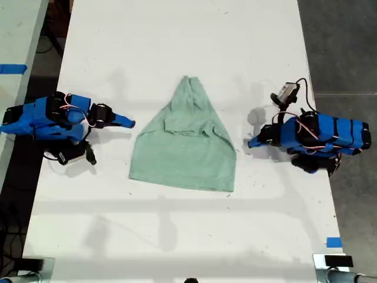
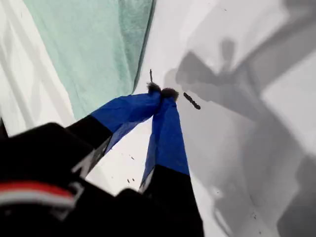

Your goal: Fold t shirt

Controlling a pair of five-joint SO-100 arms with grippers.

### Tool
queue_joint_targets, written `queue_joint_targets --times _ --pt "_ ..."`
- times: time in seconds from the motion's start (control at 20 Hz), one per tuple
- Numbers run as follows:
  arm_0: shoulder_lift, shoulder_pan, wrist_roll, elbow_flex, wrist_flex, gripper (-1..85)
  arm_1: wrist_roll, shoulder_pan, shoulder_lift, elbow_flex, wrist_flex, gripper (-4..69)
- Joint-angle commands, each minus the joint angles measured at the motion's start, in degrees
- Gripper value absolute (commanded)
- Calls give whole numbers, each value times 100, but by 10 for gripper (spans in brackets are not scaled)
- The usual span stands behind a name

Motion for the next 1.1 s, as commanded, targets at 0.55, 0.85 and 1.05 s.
queue_joint_targets --times 0.55,0.85,1.05 --pt "44 -35 -79 26 18 -2 35 70 70 229 79 -2" --pt "44 -70 -105 26 18 -2 35 70 70 229 79 -2" --pt "44 -79 -105 26 18 -2 35 88 70 229 79 -2"
